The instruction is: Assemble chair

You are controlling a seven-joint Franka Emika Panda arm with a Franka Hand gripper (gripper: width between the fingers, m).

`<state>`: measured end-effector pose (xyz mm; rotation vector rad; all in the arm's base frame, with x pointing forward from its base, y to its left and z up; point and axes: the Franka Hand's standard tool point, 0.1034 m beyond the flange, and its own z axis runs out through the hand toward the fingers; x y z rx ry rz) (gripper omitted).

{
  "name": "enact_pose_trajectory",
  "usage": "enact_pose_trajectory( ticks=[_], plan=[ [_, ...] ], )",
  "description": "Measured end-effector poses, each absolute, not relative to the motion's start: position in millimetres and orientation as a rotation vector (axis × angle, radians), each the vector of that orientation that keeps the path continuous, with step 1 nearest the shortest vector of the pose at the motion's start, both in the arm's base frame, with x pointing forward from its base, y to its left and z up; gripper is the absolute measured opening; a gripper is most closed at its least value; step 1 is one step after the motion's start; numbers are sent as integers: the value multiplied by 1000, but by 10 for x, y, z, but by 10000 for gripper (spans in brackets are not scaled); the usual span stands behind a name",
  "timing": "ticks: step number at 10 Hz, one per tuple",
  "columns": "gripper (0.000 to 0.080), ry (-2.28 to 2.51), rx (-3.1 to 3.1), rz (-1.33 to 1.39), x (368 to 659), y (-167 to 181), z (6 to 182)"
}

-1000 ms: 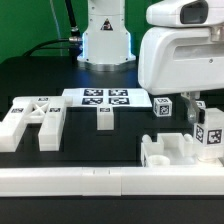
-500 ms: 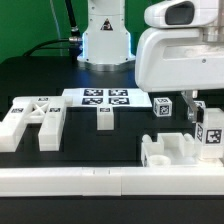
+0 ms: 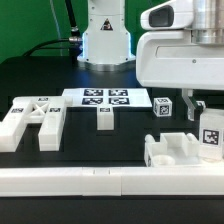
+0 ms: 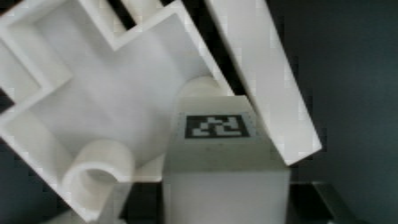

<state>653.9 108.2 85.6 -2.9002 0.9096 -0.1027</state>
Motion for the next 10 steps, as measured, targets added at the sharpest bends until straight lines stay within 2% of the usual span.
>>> enact_pose_trajectory(
  ticks=[2,4,5,6,7,10],
  plan=[
    [289,1152,-2805,-84,6533,1105,854],
    [290,1191,-2787,-81,6531,1111,852],
    [506,1136,-2811,-84,6531,1112,852],
    [506,1060,-2845,-88,6529,1114,856],
    [618,941,-2890,-95,6526,1133,855],
    [648,474,-3011,-117,6517,1174,853]
  ],
)
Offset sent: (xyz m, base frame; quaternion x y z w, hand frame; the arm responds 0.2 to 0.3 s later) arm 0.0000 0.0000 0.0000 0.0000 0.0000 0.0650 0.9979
